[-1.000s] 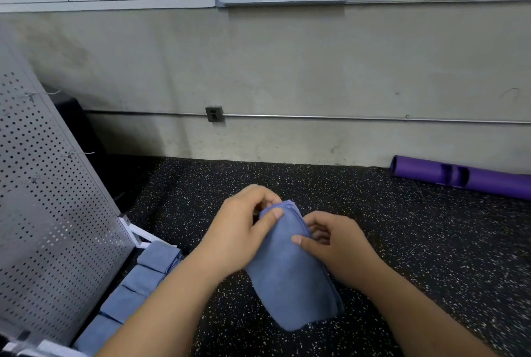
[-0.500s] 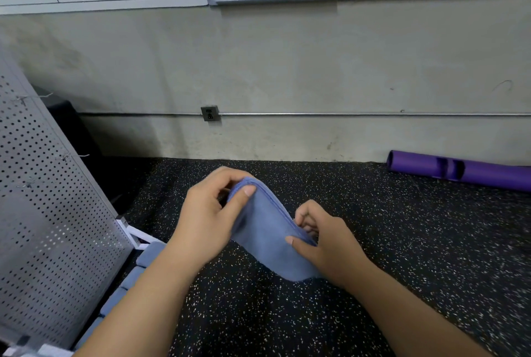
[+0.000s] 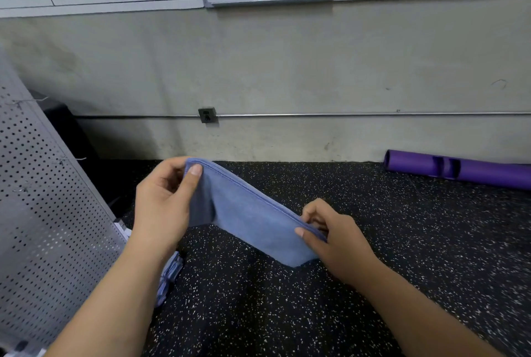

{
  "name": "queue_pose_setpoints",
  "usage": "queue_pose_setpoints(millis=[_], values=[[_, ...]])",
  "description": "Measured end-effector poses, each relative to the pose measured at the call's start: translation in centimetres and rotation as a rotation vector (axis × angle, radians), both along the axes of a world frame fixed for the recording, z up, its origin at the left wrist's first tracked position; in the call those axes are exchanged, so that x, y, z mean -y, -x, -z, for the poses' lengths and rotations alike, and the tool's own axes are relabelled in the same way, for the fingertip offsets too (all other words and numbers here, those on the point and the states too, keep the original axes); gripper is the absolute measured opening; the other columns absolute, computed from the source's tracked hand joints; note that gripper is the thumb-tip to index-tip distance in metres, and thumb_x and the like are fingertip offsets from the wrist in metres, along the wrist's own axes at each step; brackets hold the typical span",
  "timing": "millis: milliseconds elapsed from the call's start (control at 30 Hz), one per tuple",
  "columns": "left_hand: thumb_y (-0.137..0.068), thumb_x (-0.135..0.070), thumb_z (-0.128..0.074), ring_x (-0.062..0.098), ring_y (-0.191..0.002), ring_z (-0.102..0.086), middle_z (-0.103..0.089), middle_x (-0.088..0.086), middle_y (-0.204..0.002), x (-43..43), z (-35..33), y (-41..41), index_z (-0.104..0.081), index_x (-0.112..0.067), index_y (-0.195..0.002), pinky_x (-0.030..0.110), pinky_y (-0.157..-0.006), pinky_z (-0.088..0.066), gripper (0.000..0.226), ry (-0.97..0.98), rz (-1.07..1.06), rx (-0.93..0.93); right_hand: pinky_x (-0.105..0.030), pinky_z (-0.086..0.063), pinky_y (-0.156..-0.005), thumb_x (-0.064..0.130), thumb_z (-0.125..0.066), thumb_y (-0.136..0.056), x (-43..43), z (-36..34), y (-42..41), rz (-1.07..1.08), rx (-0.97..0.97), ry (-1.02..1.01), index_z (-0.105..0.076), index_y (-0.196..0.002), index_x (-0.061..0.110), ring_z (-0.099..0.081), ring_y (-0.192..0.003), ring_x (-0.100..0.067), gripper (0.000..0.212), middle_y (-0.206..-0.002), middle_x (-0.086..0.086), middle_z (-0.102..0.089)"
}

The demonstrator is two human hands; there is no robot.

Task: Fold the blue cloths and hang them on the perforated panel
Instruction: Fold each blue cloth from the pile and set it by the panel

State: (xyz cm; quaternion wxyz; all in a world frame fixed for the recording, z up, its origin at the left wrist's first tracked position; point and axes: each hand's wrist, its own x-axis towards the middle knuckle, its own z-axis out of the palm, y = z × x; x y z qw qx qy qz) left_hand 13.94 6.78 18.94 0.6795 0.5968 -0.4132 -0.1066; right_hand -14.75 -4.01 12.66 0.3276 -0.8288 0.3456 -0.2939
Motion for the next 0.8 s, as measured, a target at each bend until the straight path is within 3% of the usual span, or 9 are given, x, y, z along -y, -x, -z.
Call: queue_pose_setpoints(millis=[233,433,600,800], values=[[-0.102,-0.023,-0.072,0.008,-0.086,-0.064,-0.076,-0.006,-0.094,-0.4,0.1,-0.5,-0.077,-0.018,-0.107,0.033,-0.083,-0.053,0.008,0.002,-0.003,-0.033,-0.013,-0.051,-0.074,0.018,-0.078,-0.095,0.6,0.2,0.5,-0.017,-0.045,-0.018,-0.07,-0.095,0.038,-0.068,-0.084,-0.004,0.022,-0.089,0.018,-0.071],[-0.103,-0.016,-0.07,-0.001,-0.083,-0.065,-0.076,-0.014,-0.089,-0.6,-0.4,-0.1,-0.075,-0.018,-0.105,0.012,-0.077,-0.051,0.007,0.047,-0.005,-0.042,-0.016,-0.057,-0.077,0.027,-0.084,-0.091,0.9,0.6,0.5,-0.035,-0.126,-0.095,-0.08,-0.093,0.037,-0.07,-0.084,0.002,0.011,-0.089,0.024,-0.074],[-0.103,-0.013,-0.069,-0.004,-0.081,-0.064,-0.075,-0.018,-0.085,-0.6,-0.6,-0.1,-0.074,-0.022,-0.101,0.011,-0.074,-0.051,0.011,0.079,0.0,-0.059,-0.02,-0.056,-0.078,0.038,-0.081,-0.092,1.5,1.4,0.5,-0.059,-0.251,-0.026,-0.078,-0.085,0.031,-0.067,-0.085,-0.003,0.011,-0.095,0.019,-0.071],[-0.101,-0.015,-0.07,0.002,-0.085,-0.065,-0.076,-0.014,-0.09,-0.6,-0.6,-0.4,-0.076,-0.023,-0.101,0.014,-0.078,-0.053,0.01,0.086,0.015,-0.068,-0.016,-0.054,-0.085,0.03,-0.079,-0.096,1.8,1.5,0.0,-0.013,-0.22,0.02,-0.081,-0.094,0.029,-0.065,-0.092,0.002,0.003,-0.104,0.024,-0.065]])
